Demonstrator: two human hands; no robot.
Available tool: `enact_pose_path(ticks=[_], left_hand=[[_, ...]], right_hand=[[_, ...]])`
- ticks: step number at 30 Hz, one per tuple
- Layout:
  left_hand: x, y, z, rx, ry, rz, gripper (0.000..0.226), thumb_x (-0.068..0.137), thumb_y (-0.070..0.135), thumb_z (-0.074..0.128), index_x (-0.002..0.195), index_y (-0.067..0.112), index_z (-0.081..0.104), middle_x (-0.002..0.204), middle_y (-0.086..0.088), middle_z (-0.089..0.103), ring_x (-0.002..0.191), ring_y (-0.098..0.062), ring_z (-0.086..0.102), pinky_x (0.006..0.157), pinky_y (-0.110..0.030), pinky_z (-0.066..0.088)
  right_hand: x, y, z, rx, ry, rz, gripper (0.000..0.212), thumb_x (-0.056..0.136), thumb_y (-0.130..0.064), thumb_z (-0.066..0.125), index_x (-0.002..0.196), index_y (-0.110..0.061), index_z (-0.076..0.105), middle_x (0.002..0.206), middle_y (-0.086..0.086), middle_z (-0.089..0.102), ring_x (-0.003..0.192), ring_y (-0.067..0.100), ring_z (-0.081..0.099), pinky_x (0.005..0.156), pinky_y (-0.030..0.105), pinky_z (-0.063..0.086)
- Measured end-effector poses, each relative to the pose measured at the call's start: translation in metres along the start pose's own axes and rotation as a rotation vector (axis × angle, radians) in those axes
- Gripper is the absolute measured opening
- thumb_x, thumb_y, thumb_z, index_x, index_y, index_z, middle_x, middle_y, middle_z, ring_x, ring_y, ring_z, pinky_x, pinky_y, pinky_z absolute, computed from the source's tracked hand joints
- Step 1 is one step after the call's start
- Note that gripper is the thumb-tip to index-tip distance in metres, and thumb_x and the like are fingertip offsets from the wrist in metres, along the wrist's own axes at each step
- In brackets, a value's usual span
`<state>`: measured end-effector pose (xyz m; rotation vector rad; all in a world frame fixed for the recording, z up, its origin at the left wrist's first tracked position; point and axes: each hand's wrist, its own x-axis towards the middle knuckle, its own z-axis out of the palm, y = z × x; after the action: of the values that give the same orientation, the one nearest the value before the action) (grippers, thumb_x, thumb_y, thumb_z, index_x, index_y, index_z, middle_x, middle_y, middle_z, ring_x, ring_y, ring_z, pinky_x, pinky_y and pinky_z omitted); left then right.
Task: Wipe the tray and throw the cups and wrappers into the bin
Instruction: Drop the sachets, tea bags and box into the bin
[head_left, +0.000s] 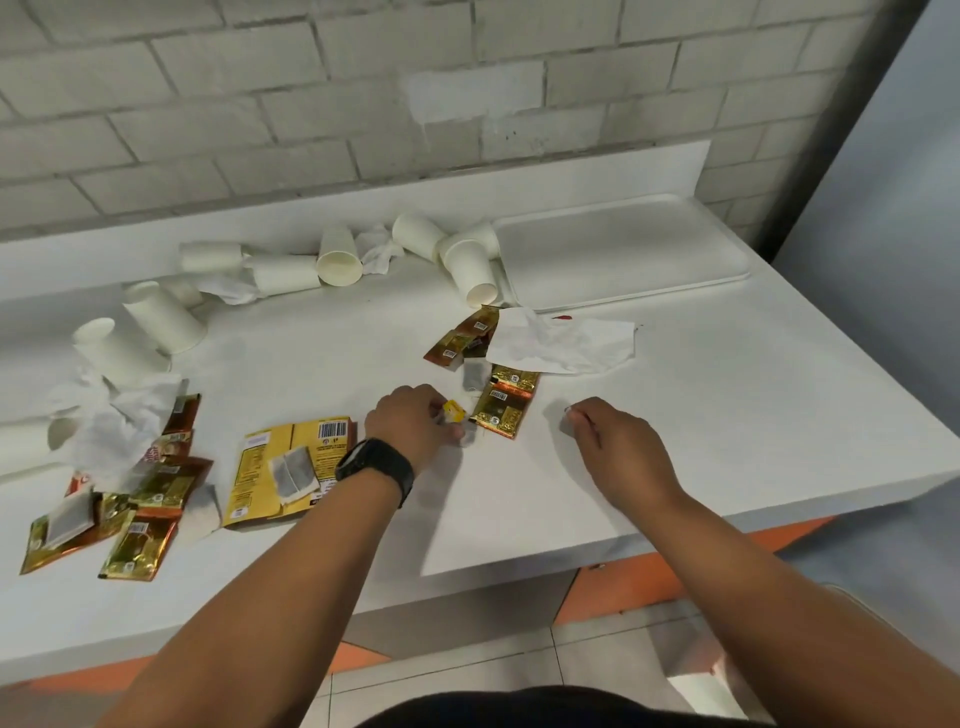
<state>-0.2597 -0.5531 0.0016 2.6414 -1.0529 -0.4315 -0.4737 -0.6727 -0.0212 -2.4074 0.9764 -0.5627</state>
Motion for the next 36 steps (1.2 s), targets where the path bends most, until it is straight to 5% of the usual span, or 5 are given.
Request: enact_pose_path(ticks=[8, 13, 23, 28, 36], left_hand=[[-0.03, 0.013, -0.011, -0.383, 0.13, -0.002, 0.025, 0.081, 0.029, 0.072, 0.099, 0.02, 0.058, 0.091, 0.003, 0.062, 0.085, -0.018, 0.057, 0.057, -0.023, 0.037], [-0.054, 0.052, -0.006, -0.558, 0.15, 0.051, 0.03, 0.077, 0.033, 0.075, 0.101, 0.026, 0.059, 0.098, 0.006, 0.063, 0.09, -0.013, 0.058, 0.061, -0.019, 0.038], [-0.093, 0.173, 0.06, -0.638, -0.124, 0.233, 0.029, 0.074, 0.027, 0.079, 0.097, 0.028, 0.061, 0.09, -0.001, 0.068, 0.078, -0.015, 0.063, 0.064, -0.023, 0.048], [-0.117, 0.245, 0.112, -0.61, -0.272, 0.364, 0.031, 0.077, 0.022, 0.076, 0.102, 0.03, 0.061, 0.083, 0.014, 0.065, 0.069, 0.01, 0.057, 0.058, -0.004, 0.038], [-0.153, 0.341, 0.221, -0.405, -0.503, 0.52, 0.034, 0.081, 0.02, 0.072, 0.112, 0.024, 0.06, 0.096, 0.013, 0.062, 0.091, -0.004, 0.061, 0.079, -0.015, 0.043]], right_hand=[[-0.002, -0.004, -0.028, 0.706, 0.007, 0.512, 0.015, 0.094, -0.022, 0.057, 0.091, -0.013, 0.069, 0.074, 0.005, 0.067, 0.052, 0.011, 0.063, 0.051, 0.018, 0.049], [-0.016, 0.007, -0.047, 0.937, -0.024, 0.56, 0.011, 0.092, -0.017, 0.062, 0.085, -0.012, 0.07, 0.058, 0.004, 0.067, 0.046, 0.02, 0.056, 0.057, 0.035, 0.045], [-0.067, 0.091, -0.111, 1.067, 0.094, 0.621, 0.012, 0.091, -0.012, 0.062, 0.083, -0.009, 0.07, 0.063, 0.005, 0.066, 0.049, 0.017, 0.056, 0.05, 0.027, 0.05], [-0.119, 0.165, -0.143, 1.058, 0.201, 0.764, 0.012, 0.092, -0.012, 0.06, 0.087, -0.005, 0.069, 0.071, 0.011, 0.068, 0.057, 0.02, 0.058, 0.047, 0.025, 0.048], [-0.214, 0.287, -0.17, 0.858, 0.342, 1.151, 0.013, 0.092, -0.016, 0.061, 0.082, -0.01, 0.066, 0.07, 0.01, 0.064, 0.057, 0.02, 0.059, 0.057, 0.032, 0.055]])
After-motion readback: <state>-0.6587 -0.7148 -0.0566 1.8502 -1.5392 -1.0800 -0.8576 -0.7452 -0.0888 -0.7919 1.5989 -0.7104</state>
